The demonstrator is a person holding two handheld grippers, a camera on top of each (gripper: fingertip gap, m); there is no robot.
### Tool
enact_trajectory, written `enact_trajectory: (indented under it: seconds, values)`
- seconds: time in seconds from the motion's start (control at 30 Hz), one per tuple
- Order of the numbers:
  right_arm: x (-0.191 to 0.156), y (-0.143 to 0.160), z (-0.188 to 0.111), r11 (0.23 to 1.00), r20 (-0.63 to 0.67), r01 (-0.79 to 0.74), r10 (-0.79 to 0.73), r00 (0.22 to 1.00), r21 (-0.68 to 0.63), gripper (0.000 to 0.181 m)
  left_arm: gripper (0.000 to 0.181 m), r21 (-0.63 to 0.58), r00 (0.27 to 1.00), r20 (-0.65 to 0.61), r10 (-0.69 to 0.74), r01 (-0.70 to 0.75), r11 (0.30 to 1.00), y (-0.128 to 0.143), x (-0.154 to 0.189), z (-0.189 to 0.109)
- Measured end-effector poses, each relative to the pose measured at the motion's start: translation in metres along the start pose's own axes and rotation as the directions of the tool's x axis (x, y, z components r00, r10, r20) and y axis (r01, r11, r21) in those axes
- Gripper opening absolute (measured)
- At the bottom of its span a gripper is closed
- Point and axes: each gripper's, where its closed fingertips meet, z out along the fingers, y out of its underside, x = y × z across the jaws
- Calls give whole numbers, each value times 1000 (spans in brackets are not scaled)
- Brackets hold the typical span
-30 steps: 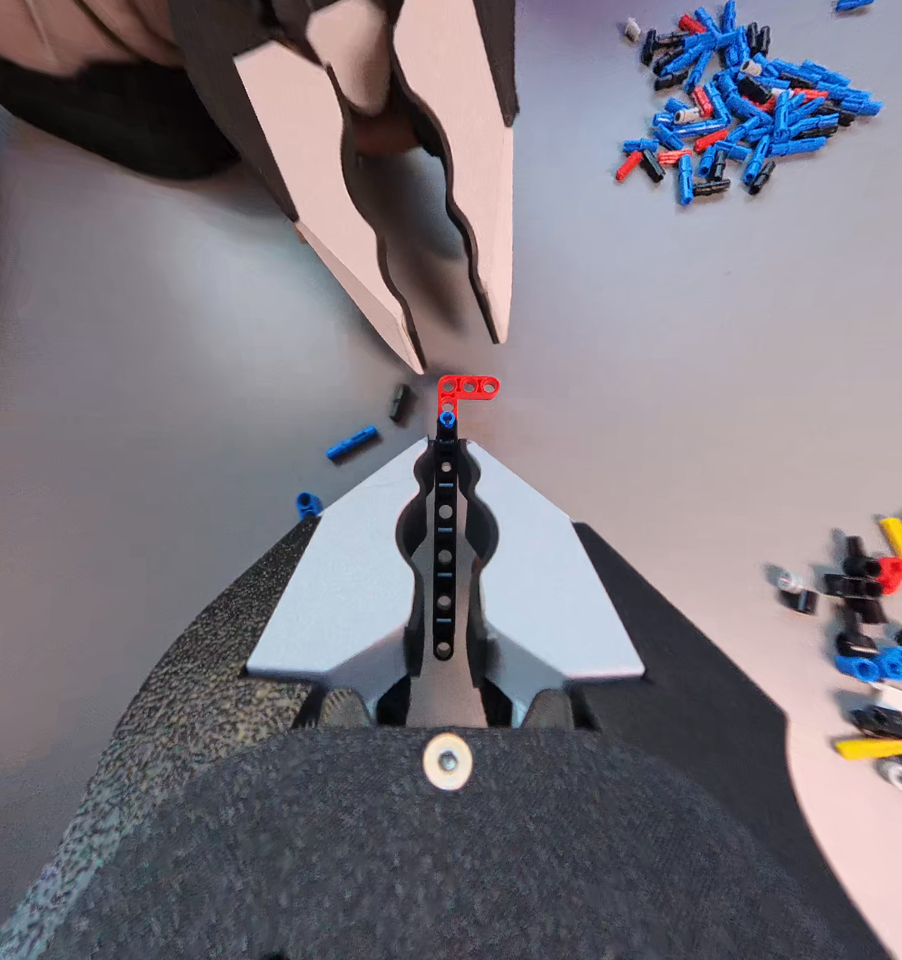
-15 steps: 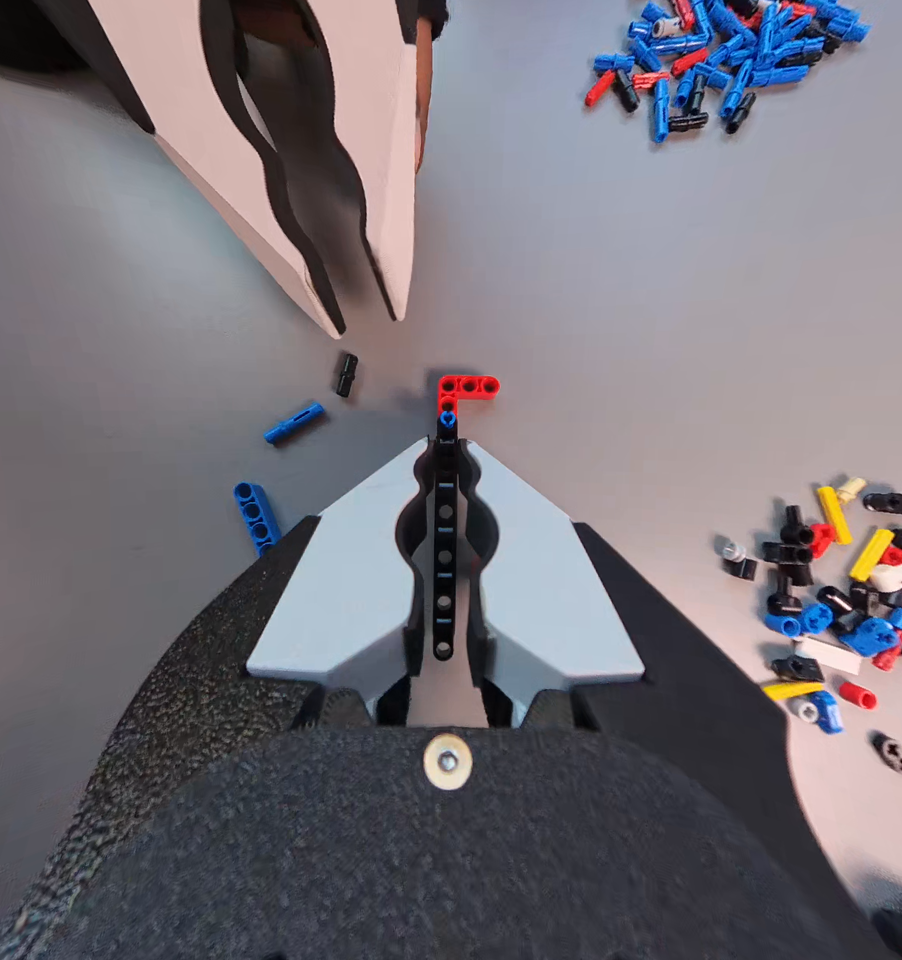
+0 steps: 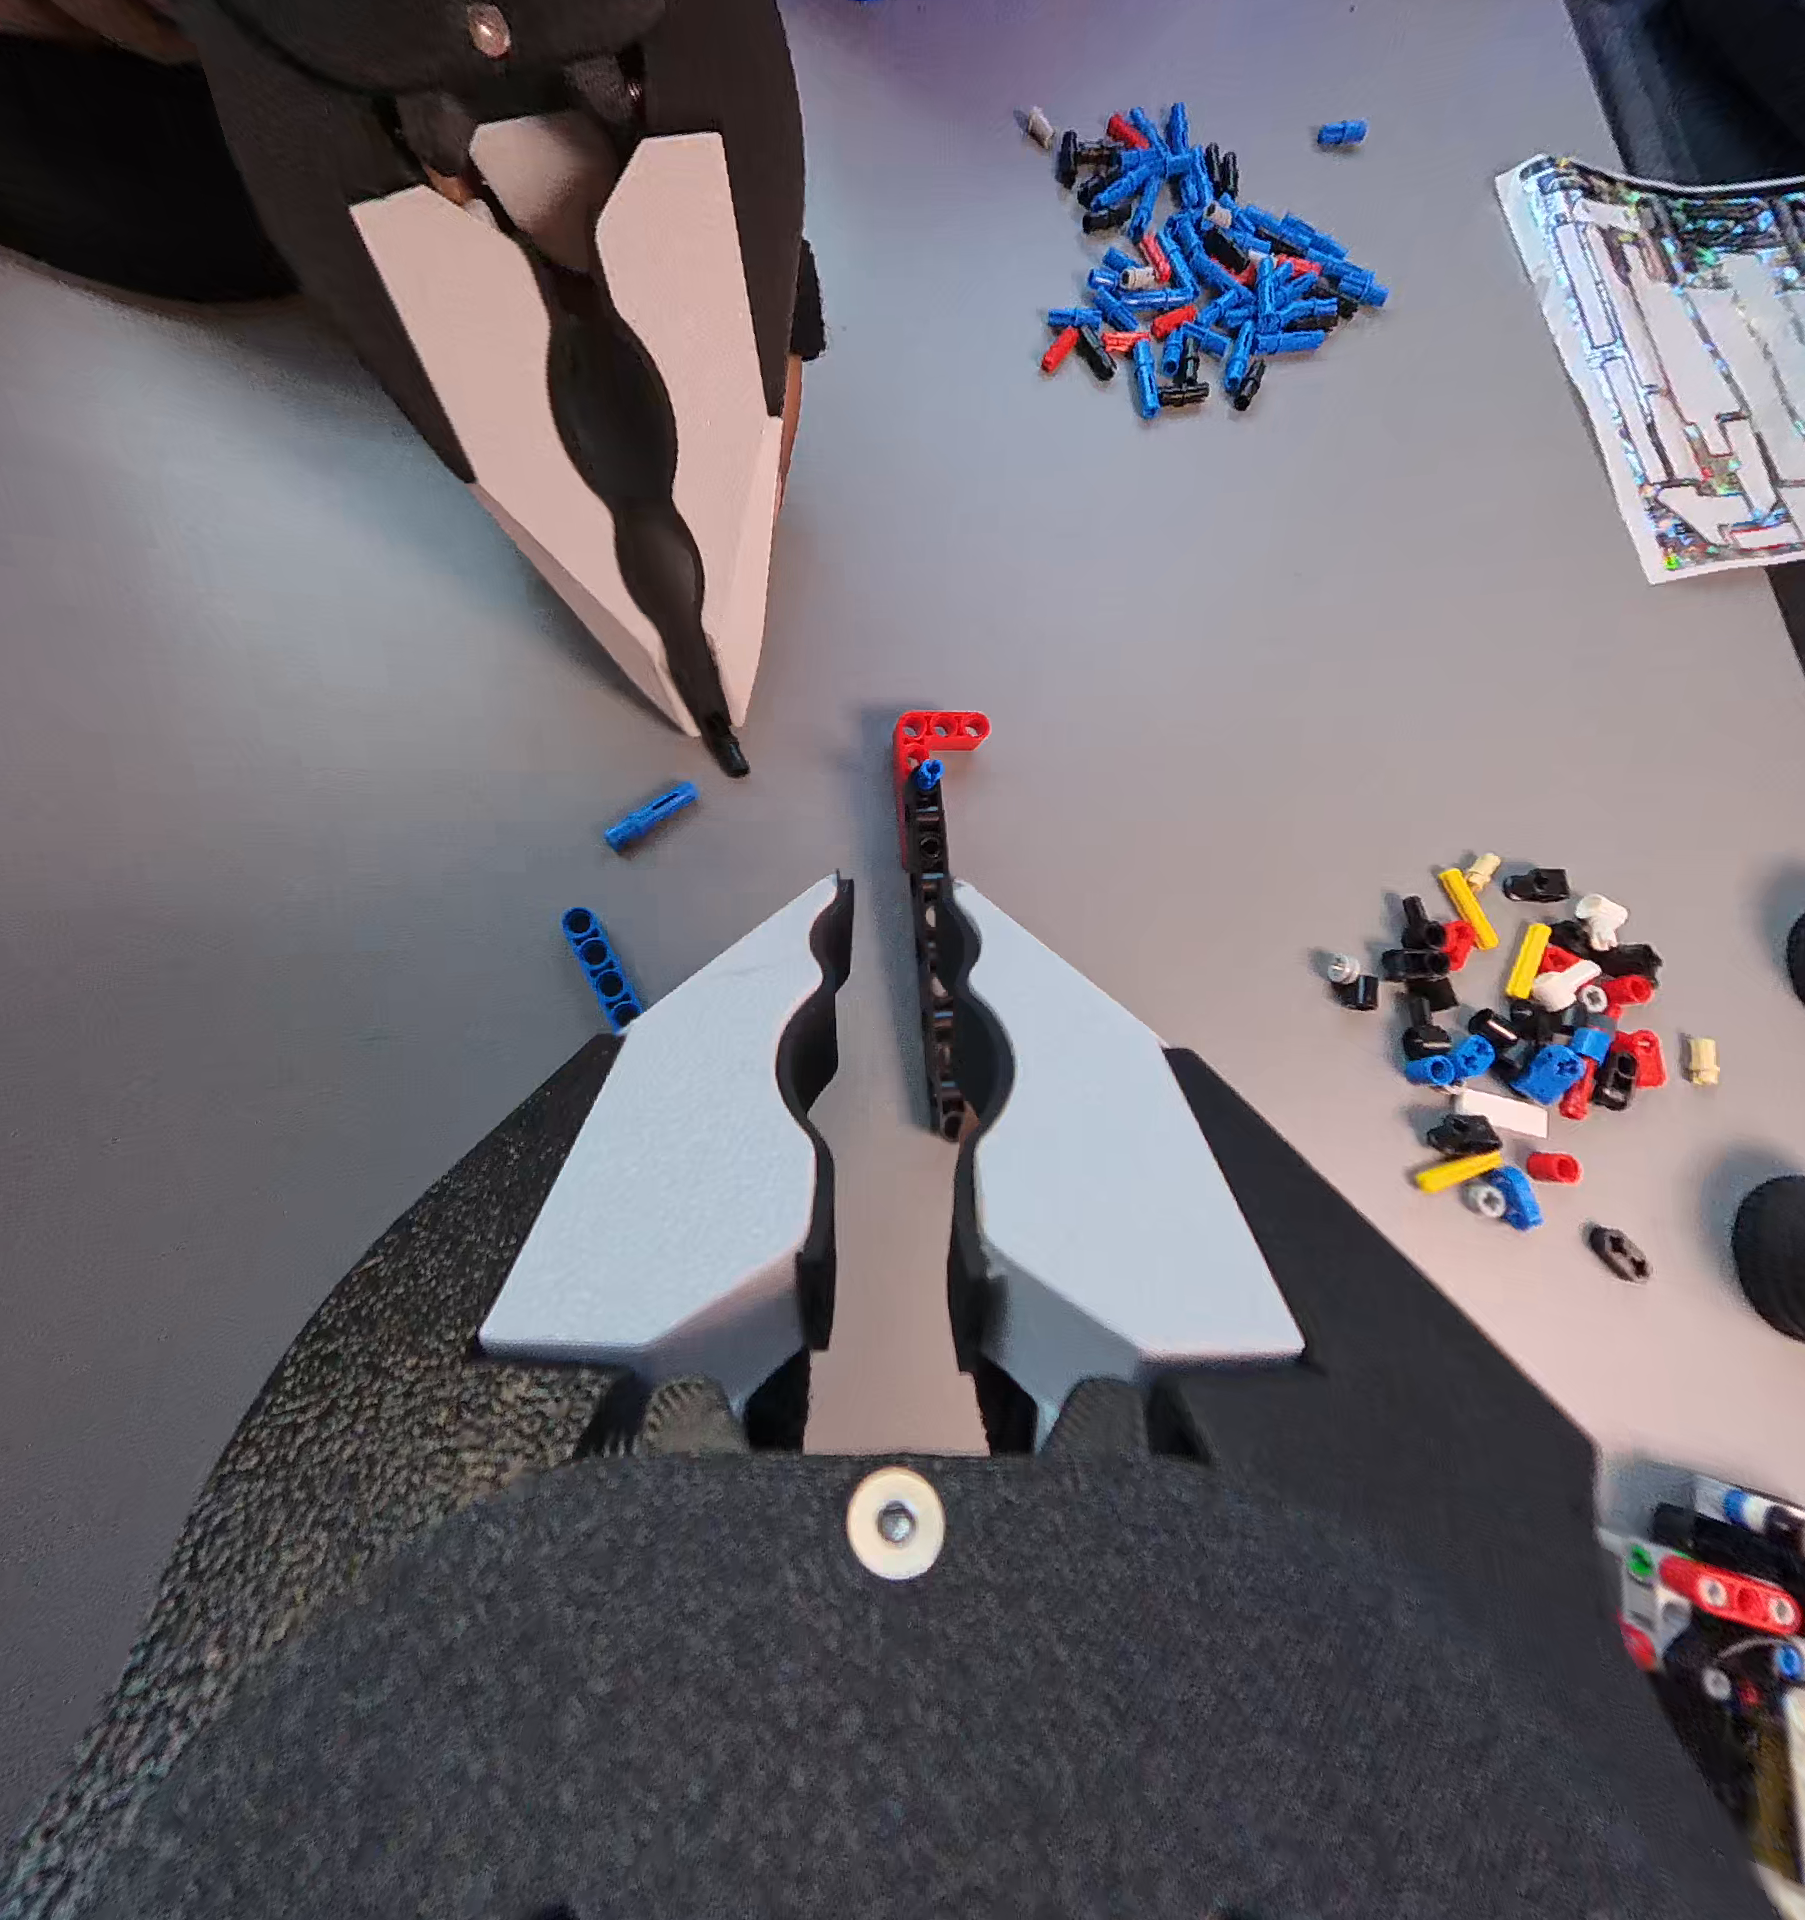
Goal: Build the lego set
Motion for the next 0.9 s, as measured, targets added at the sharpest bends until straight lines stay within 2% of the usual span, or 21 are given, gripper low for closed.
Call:
enact_trajectory:
  seconds: [0.03, 0.13, 0.23, 0.37, 0.43, 0.53, 0.63, 0.9]
  values:
    - [-4, 0, -3, 1000, 1, -2, 2, 1000, 20, 13, 3, -4, 1000, 5, 0, 0, 1000, 0, 0, 0]
    - [-18, -2, -12, 995, 8, 4, -5, 1000, 96, 14, 2, 17, 999, 4, -35, 35, 999, -2, -2, -3]
    - [-33, -6, -19, 981, 14, 16, -20, 1000, 192, 14, 2, 157, 986, -87, -142, 154, 976, -25, 2, -12]
    - [-48, -17, -29, 948, 44, 16, -32, 999, 319, 14, 2, 355, 935, -269, -233, 321, 878, -67, 12, -28]
    - [-52, -26, -35, 928, 49, 29, -51, 997, 371, 15, 2, 404, 895, -355, -272, 409, 818, -83, 16, -33]
    - [-54, -38, -47, 894, 49, 36, -65, 997, 446, 19, 2, 416, 825, -477, -304, 516, 749, -99, 24, -34]
    - [-53, -40, -54, 878, 53, 30, -62, 997, 479, 20, 2, 413, 780, -538, -320, 575, 707, -107, 25, -34]
    - [-59, -37, -53, 883, 108, 4, -62, 992, 470, 14, 2, 380, 738, -583, -339, 617, 690, -107, 28, -29]
